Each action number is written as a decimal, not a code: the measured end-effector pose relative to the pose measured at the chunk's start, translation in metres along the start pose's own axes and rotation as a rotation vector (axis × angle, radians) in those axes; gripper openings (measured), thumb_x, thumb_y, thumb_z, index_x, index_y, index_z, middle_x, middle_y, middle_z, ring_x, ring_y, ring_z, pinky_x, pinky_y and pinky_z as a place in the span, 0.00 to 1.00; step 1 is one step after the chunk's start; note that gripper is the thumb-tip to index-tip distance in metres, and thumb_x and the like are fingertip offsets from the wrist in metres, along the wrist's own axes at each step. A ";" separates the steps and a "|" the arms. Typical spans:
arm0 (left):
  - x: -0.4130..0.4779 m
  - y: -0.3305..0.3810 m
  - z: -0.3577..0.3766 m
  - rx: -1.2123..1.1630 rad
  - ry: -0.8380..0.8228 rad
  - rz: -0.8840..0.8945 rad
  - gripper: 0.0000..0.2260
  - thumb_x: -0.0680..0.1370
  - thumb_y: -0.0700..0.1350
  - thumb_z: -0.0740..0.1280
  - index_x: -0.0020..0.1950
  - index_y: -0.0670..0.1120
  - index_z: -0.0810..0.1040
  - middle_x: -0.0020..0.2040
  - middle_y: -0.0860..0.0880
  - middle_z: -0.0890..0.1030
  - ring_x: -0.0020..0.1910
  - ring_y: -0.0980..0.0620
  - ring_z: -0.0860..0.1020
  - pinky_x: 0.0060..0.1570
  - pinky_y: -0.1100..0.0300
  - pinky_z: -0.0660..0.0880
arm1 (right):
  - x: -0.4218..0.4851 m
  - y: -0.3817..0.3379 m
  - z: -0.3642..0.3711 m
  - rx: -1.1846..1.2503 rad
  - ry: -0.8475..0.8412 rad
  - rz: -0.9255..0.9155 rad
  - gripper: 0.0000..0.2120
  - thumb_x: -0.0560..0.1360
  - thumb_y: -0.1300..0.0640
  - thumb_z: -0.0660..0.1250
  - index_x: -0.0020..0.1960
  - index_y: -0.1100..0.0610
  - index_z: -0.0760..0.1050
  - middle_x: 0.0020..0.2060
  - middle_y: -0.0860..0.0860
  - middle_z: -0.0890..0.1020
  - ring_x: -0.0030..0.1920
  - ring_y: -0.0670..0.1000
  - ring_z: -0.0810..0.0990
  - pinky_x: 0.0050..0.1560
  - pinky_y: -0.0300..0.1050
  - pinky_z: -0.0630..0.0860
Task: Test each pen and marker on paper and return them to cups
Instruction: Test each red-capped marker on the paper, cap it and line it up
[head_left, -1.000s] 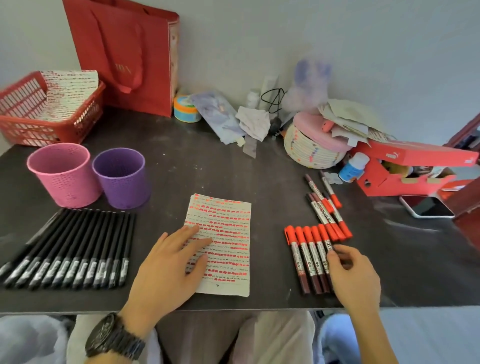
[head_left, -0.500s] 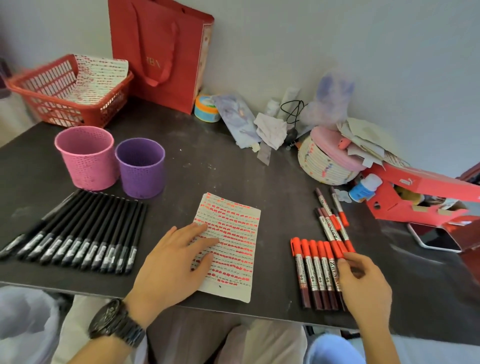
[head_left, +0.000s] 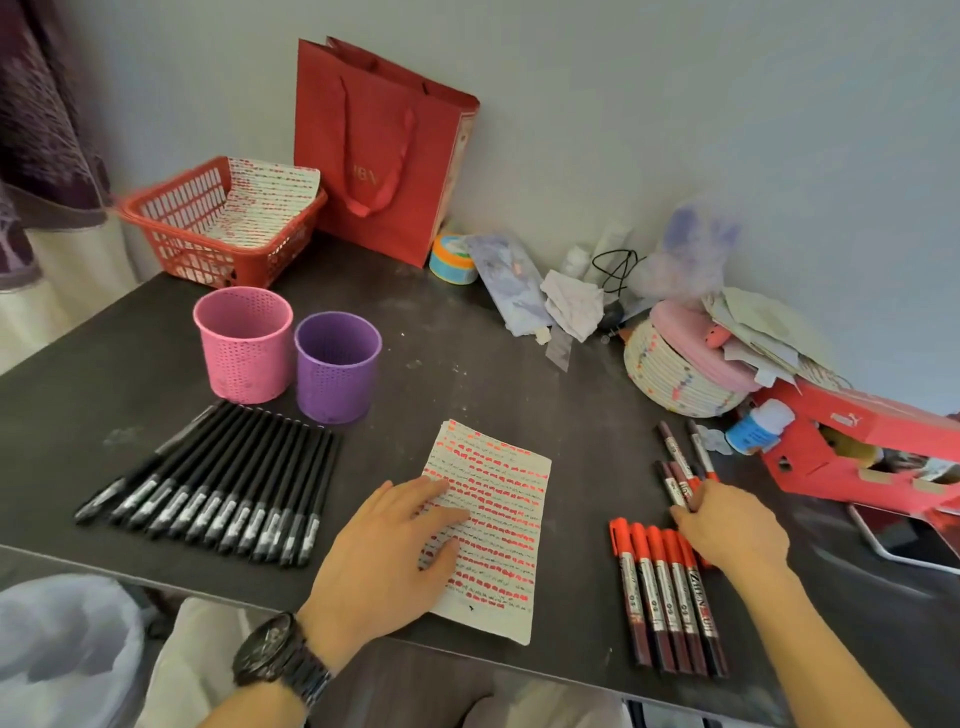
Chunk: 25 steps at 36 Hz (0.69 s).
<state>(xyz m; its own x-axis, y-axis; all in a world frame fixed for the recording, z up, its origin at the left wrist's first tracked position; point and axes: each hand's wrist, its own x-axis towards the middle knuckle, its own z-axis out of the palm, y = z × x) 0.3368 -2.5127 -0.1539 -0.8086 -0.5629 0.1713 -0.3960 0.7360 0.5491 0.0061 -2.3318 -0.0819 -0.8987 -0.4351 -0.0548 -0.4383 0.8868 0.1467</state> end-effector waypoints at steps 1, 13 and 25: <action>0.000 0.000 0.000 -0.002 -0.002 0.000 0.19 0.81 0.60 0.58 0.72 0.64 0.73 0.77 0.62 0.64 0.78 0.61 0.59 0.76 0.63 0.40 | 0.001 -0.001 -0.001 -0.010 -0.003 0.005 0.14 0.77 0.44 0.66 0.55 0.53 0.78 0.45 0.52 0.78 0.47 0.56 0.80 0.43 0.48 0.76; -0.001 0.002 -0.004 0.026 -0.009 0.012 0.21 0.79 0.62 0.59 0.71 0.61 0.74 0.79 0.58 0.62 0.78 0.56 0.58 0.76 0.60 0.49 | -0.050 -0.022 -0.015 0.441 0.420 -0.263 0.09 0.82 0.51 0.61 0.58 0.55 0.73 0.52 0.53 0.76 0.47 0.57 0.78 0.43 0.52 0.73; -0.023 0.017 -0.010 -0.135 0.200 0.064 0.16 0.80 0.55 0.62 0.65 0.53 0.80 0.70 0.55 0.73 0.71 0.54 0.70 0.68 0.56 0.71 | -0.207 -0.089 0.006 1.863 -0.016 -0.124 0.09 0.75 0.54 0.67 0.52 0.47 0.84 0.45 0.56 0.86 0.31 0.48 0.78 0.29 0.39 0.74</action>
<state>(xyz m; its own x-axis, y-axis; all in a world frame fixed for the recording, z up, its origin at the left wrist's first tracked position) 0.3528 -2.4913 -0.1407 -0.7226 -0.5896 0.3607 -0.2740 0.7235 0.6337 0.2308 -2.3201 -0.0900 -0.8597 -0.5108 0.0110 0.0664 -0.1330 -0.9889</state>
